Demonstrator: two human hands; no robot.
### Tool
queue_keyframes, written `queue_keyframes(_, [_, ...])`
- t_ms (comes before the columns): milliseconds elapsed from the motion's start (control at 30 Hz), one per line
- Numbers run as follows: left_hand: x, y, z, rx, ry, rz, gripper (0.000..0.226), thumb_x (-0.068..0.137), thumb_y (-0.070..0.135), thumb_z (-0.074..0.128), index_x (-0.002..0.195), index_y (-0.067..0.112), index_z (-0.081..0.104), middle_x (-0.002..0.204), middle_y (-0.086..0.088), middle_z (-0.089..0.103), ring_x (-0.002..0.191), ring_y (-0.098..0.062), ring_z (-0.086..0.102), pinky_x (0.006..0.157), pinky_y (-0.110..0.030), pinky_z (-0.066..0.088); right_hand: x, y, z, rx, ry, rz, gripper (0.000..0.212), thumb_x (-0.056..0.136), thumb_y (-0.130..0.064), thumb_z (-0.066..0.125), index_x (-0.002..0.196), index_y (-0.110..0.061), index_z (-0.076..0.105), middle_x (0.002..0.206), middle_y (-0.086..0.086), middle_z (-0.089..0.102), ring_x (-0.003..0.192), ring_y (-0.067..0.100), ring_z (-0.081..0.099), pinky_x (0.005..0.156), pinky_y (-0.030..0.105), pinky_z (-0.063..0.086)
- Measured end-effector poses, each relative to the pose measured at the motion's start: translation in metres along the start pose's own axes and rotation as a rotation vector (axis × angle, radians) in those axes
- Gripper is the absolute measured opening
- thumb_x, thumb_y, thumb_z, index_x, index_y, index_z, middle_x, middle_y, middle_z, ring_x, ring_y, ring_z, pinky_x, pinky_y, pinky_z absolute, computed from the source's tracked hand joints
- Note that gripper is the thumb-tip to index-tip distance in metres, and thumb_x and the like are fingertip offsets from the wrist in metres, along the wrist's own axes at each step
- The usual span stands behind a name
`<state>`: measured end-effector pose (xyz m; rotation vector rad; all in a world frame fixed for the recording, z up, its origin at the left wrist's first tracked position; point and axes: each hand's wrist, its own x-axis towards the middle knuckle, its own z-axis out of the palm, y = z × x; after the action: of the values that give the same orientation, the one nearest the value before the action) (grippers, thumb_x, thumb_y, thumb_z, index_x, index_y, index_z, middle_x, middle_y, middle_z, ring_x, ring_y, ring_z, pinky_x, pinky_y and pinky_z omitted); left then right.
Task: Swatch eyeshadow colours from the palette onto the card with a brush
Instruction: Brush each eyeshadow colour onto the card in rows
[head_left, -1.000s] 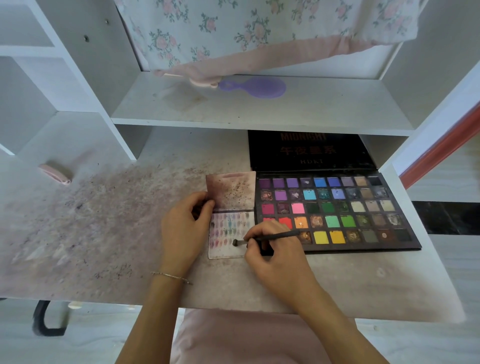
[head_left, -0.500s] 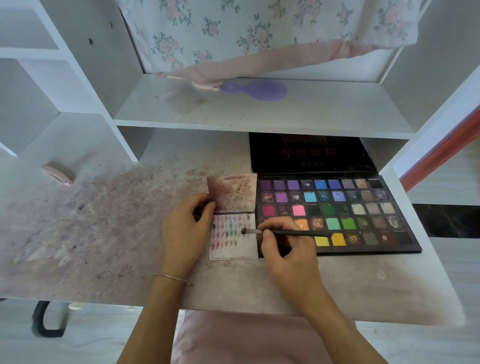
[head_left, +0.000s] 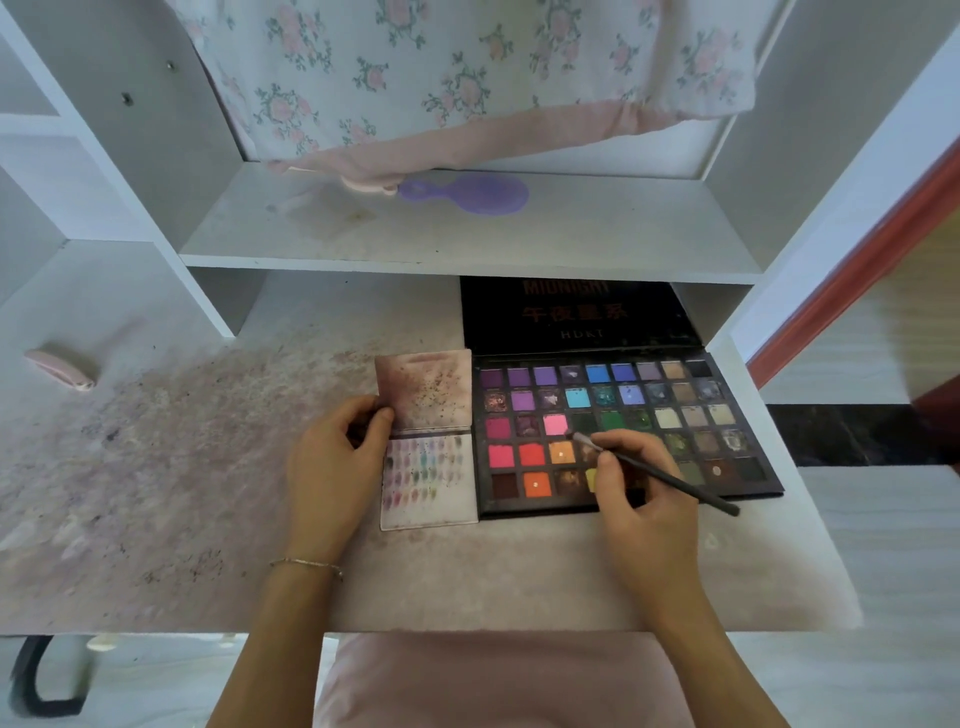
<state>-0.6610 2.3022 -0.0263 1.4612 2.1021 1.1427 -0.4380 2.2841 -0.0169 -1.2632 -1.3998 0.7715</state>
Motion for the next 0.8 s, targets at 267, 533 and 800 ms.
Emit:
queue_keyframes(267, [-0.005, 0.002, 0.004, 0.033, 0.038, 0.012, 0.022, 0.090, 0.020, 0.054, 0.107, 0.012, 0.066, 0.092, 0.001, 0.066, 0.076, -0.009, 0.052, 0.062, -0.012, 0.033, 0.011, 0.013, -0.046, -0.064, 0.215, 0.066, 0.034, 0.089, -0.001, 0.049, 0.082, -0.034, 0.051, 0.082, -0.014, 0.060, 0.079, -0.012, 0.058, 0.057, 0.002, 0.044])
queue_keyframes(533, [-0.006, 0.003, 0.004, 0.059, 0.046, 0.016, 0.023, 0.090, 0.020, 0.053, 0.108, 0.011, 0.065, 0.100, -0.006, 0.068, 0.080, -0.010, 0.052, 0.070, -0.023, 0.038, 0.015, 0.022, -0.059, -0.122, 0.275, 0.120, 0.032, 0.089, -0.004, 0.049, 0.078, -0.034, 0.048, 0.078, -0.014, 0.058, 0.074, -0.018, 0.055, 0.056, -0.001, 0.040])
queue_keyframes(800, [-0.006, 0.004, 0.004, 0.043, 0.044, 0.018, 0.022, 0.090, 0.019, 0.053, 0.106, 0.012, 0.066, 0.096, -0.004, 0.068, 0.080, -0.012, 0.054, 0.071, -0.027, 0.039, 0.016, 0.024, -0.058, -0.225, 0.166, 0.116, 0.028, 0.088, -0.005, 0.051, 0.081, -0.033, 0.051, 0.080, -0.019, 0.056, 0.077, -0.005, 0.057, 0.058, 0.007, 0.042])
